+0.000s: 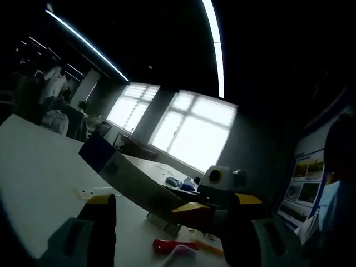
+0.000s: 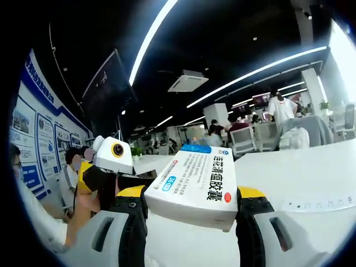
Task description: Arrange the small medicine boxes into an aligned row inside the storage area until every box is upright, visible, and separated from the surrounding clutter.
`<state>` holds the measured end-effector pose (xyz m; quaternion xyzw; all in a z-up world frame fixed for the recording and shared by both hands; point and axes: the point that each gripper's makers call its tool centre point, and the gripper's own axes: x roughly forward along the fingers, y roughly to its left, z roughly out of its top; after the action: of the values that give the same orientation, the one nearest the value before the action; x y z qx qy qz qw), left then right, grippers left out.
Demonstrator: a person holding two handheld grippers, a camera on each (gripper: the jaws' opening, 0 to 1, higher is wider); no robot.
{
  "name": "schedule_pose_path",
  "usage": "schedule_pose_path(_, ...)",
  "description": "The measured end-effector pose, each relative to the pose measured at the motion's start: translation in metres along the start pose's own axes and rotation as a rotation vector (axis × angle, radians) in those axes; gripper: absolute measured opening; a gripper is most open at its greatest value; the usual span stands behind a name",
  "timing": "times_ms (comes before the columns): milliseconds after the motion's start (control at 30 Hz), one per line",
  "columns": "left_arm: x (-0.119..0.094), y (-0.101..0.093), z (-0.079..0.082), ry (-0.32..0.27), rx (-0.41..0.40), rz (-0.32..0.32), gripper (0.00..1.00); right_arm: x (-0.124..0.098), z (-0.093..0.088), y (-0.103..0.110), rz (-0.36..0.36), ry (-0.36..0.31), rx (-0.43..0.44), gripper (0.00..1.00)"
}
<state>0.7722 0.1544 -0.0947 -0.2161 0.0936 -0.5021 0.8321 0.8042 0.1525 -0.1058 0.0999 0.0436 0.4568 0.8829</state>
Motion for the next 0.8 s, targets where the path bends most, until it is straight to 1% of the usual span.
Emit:
schedule_pose_path(267,-0.001,0.000,0.000,-0.019,-0.020,0.001,0.83,0.001,-0.001,0.005,0.012,0.003,-0.013,0.61)
schedule_pose_path(500,0.000,0.003,-0.001,-0.029,-0.050,0.003,0.81,0.003,-0.002,0.011,0.017,0.016,-0.049,0.61)
schedule_pose_path(700,-0.002,0.007,0.001,-0.051,-0.078,0.002,0.77,0.005,-0.002,0.010,-0.002,0.029,-0.120,0.61)
schedule_pose_path(800,-0.001,0.013,0.004,-0.064,-0.107,0.002,0.74,0.004,-0.002,0.007,-0.023,0.037,-0.162,0.61)
